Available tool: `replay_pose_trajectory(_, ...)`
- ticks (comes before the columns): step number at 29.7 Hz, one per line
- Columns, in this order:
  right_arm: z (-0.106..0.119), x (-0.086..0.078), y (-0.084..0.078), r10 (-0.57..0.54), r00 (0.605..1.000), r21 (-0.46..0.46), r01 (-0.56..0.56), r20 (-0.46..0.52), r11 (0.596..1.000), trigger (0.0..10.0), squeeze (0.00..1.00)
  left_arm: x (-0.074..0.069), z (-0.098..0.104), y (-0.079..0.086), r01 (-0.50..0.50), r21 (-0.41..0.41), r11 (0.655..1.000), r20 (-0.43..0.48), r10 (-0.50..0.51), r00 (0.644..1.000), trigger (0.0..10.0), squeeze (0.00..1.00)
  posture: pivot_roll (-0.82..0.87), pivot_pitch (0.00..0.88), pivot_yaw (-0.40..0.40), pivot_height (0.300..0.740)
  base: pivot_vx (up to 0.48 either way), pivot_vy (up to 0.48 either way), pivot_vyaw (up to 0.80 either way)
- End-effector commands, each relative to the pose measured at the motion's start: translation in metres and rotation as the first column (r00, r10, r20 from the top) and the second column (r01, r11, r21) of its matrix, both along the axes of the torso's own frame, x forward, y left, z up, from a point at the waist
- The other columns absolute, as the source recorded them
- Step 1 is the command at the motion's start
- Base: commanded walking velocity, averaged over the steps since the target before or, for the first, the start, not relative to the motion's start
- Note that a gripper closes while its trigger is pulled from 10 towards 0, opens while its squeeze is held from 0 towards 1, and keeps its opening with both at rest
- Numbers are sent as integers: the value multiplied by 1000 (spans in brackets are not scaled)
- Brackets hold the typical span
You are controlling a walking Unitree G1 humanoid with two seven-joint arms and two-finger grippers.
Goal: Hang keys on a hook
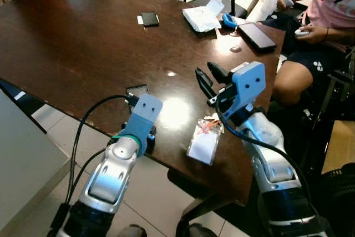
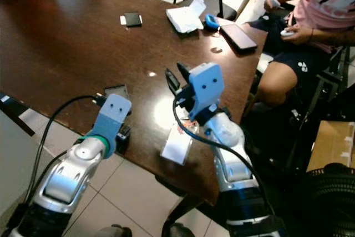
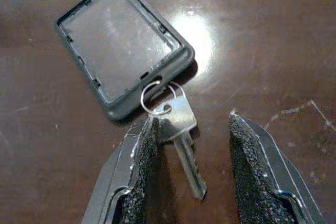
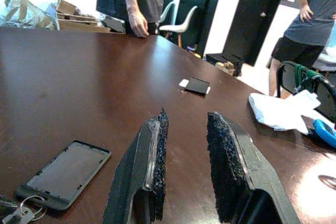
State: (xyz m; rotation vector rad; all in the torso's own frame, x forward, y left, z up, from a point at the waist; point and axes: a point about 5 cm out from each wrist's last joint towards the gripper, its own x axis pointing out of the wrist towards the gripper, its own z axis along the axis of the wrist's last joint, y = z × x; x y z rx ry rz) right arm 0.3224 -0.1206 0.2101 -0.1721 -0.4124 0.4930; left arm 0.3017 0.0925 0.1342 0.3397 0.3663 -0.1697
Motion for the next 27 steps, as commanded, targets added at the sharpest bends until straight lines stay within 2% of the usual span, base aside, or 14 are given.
replay_pose_trajectory(1,-2,1,-1,-4,1000,5,4,-6,1000,10000,0,1,-10,3,-37,18,999,-31,38,999,10000,0,91,93,42,740,0,0,0)
replay_pose_trajectory(3,-2,1,-1,-4,1000,5,4,-6,1000,10000,0,5,-10,5,-86,27,996,-16,86,996,10000,0,89,96,42,740,0,0,0)
replay_pose_trajectory(11,-2,0,0,-3,1000,6,3,-7,1000,10000,0,8,-15,13,-143,53,988,-7,144,990,10000,0,89,99,43,740,0,0,0)
replay_pose_trajectory(12,-3,0,0,-3,1000,6,3,-8,1000,10000,0,9,-15,16,-149,66,987,-3,149,989,9451,0,87,102,44,740,0,0,0)
replay_pose_trajectory(17,-3,0,0,-4,1000,7,4,-8,1000,10000,0,9,-16,18,-151,80,985,-1,152,988,9137,0,86,100,44,740,0,0,0)
replay_pose_trajectory(18,-3,0,0,-5,1000,6,5,-8,1000,10000,0,8,-18,23,-154,95,984,-3,155,988,7412,0,86,100,44,740,0,0,0)
replay_pose_trajectory(19,-3,0,0,-5,1000,6,5,-8,1000,10000,0,8,-18,23,-154,95,984,-3,155,988,7412,0,86,100,44,740,0,0,0)
replay_pose_trajectory(20,-3,0,-1,-6,1000,7,6,-8,1000,10000,0,6,-20,28,-155,110,982,-9,157,988,5451,0,87,98,46,740,0,0,0)
replay_pose_trajectory(21,-3,0,-1,-7,1000,7,7,-7,1000,10000,0,4,-22,33,-158,119,980,-15,161,987,4824,0,87,98,46,740,0,0,0)
replay_pose_trajectory(24,-3,0,-1,-7,1000,7,7,-7,1000,10000,0,4,-22,33,-158,119,980,-15,161,987,4824,0,87,98,46,740,0,0,0)
replay_pose_trajectory(25,-3,0,-1,-8,1000,7,8,-7,1000,10000,0,3,-24,36,-160,123,979,-19,164,986,4392,0,87,98,46,740,0,0,0)
replay_pose_trajectory(26,-3,0,-1,-7,1000,8,7,-6,1000,10000,0,3,-24,38,-165,125,978,-18,169,985,2431,0,88,94,47,740,0,0,0)
replay_pose_trajectory(27,-3,0,-1,-7,1000,8,7,-6,1000,10000,0,3,-24,38,-165,125,978,-18,169,985,2431,0,88,94,47,740,0,0,0)
